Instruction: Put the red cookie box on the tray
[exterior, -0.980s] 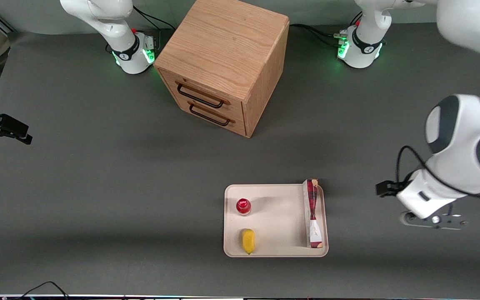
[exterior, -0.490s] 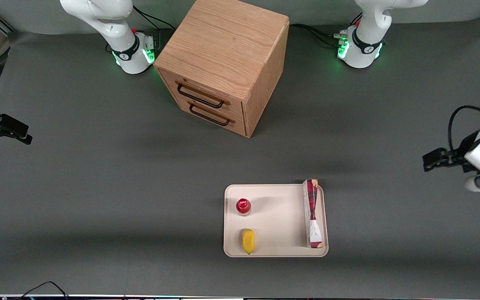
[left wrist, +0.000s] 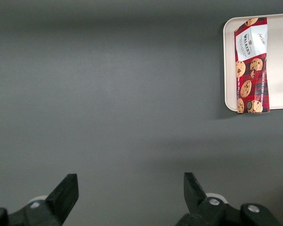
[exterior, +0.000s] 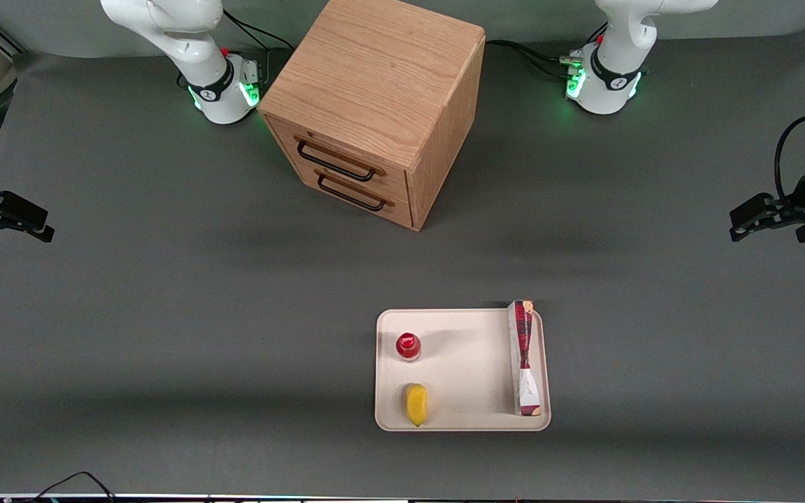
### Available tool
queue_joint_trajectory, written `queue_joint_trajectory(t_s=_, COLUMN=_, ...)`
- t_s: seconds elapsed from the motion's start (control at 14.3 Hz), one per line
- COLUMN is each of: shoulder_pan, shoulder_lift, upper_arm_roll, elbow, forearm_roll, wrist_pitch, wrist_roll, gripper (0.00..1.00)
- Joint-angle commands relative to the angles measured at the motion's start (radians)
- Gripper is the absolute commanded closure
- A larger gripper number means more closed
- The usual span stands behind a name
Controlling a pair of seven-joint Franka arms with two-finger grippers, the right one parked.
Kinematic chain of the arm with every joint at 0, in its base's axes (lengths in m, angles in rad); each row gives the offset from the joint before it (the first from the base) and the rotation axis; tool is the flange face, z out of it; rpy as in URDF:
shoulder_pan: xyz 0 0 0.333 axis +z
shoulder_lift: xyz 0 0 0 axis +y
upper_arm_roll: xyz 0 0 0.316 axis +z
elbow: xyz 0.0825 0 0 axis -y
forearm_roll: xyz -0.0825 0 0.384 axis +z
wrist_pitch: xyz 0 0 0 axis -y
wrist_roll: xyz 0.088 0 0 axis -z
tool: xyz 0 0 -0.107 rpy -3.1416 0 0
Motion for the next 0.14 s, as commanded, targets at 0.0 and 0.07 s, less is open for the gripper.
queue_joint_trajectory(t_s=0.0, shoulder_pan=-0.003, shoulder_lift=-0.033, upper_arm_roll=0.016, elbow=-0.018, forearm_roll=-0.003, wrist_pitch=-0.013, wrist_roll=0.008, gripper=0.00)
queue_joint_trajectory(t_s=0.07, shoulder_pan=-0.004, shoulder_lift=-0.033, upper_arm_roll=0.013, elbow=-0.017, forearm_roll=-0.003, wrist_pitch=-0.013, wrist_roll=0.004, gripper=0.00)
